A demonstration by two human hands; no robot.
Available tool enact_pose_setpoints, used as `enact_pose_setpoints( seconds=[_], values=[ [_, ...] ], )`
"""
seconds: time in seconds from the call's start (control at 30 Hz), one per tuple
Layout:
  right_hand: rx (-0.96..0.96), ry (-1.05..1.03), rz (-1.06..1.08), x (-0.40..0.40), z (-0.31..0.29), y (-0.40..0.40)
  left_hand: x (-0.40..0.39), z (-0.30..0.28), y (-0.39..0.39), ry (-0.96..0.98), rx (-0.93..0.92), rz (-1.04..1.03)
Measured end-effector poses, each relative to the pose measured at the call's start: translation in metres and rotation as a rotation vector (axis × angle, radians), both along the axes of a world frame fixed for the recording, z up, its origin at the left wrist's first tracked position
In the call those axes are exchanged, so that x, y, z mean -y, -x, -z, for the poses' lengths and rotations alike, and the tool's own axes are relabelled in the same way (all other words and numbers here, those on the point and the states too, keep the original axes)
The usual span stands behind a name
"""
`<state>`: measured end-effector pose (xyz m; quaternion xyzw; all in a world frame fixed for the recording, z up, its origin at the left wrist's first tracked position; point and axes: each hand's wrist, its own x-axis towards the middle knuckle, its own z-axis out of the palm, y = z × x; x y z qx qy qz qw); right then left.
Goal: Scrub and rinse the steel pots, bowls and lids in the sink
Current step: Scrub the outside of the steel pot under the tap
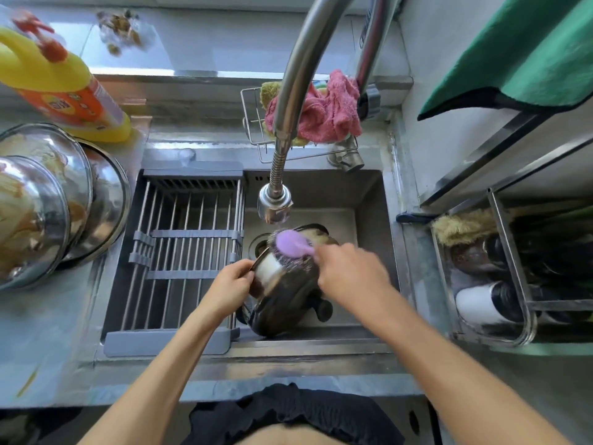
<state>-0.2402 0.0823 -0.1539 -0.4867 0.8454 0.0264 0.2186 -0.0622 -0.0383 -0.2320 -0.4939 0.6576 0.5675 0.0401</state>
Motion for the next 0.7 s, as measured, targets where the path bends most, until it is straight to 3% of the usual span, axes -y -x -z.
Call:
enact_pose_setpoints(
  seconds=[0.07, 0.2, 0.33, 0.5, 0.6, 0.7],
  values=[
    [0.070, 0.071, 0.002, -0.003, 0.010, -0.017, 0.004, 0.002, 0.007, -0.060, -0.024, -0.152],
    [0.086, 0.073, 0.325, -0.014, 0.050, 0.000, 0.004, 0.007, 0.028, -0.157, -0.027, -0.464],
    [0.248, 0.133, 0.120, -0.033, 0.043, -0.031, 0.005, 0.006, 0.027, -0.239, -0.081, -0.846],
    [0.138, 0.229, 0.279, -0.015, 0.027, -0.026, 0.007, -0.003, 0.031, -0.328, -0.181, -0.926],
    [0.198, 0.213, 0.193, -0.008, 0.026, -0.047, 0.000, -0.004, 0.034, -0.311, -0.168, -0.999],
    [0.198, 0.226, 0.303, -0.011, 0.026, -0.045, -0.007, -0.009, 0.037, -0.317, -0.185, -1.055]
  ],
)
